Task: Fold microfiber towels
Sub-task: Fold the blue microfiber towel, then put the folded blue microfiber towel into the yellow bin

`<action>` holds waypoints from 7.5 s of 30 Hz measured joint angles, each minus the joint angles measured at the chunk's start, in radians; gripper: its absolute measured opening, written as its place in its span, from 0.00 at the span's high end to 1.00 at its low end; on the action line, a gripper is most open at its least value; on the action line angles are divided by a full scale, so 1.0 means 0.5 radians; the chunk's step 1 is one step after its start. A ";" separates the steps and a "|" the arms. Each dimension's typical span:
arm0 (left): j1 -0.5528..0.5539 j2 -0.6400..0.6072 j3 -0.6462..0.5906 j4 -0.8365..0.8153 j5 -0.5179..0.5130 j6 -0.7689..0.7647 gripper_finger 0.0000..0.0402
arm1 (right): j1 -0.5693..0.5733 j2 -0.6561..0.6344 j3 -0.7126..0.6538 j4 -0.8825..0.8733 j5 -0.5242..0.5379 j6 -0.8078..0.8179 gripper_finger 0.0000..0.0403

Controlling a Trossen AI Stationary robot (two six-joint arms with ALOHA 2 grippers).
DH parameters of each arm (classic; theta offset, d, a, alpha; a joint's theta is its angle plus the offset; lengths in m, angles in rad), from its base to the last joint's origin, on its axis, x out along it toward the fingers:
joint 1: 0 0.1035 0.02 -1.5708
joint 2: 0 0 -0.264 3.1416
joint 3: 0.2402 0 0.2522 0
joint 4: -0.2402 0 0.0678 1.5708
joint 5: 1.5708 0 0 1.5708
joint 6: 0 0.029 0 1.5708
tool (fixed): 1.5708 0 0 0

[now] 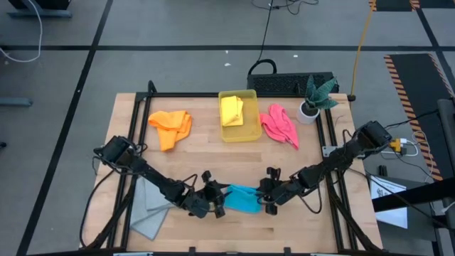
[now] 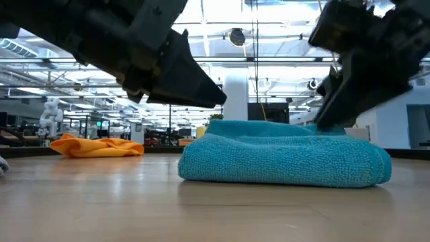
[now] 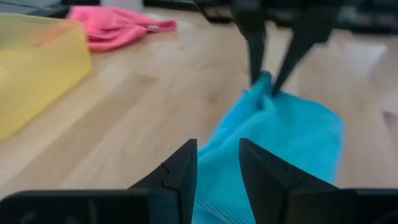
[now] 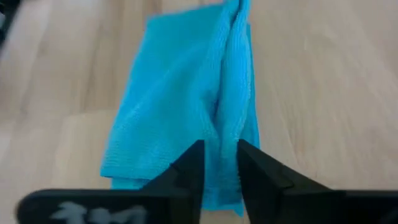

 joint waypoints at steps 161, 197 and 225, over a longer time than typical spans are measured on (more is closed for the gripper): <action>-0.102 -0.203 0.000 -1.243 -0.086 -0.707 0.70 | -0.067 0.784 0.663 -0.207 0.427 -1.401 0.95; -0.175 -0.201 0.000 -1.243 -0.068 -0.707 0.70 | -1.593 -0.471 0.658 -0.292 0.108 -2.231 0.99; -0.171 -0.201 0.000 -1.241 -0.069 -0.655 0.70 | -2.011 0.157 0.647 -0.157 -0.359 -2.541 1.00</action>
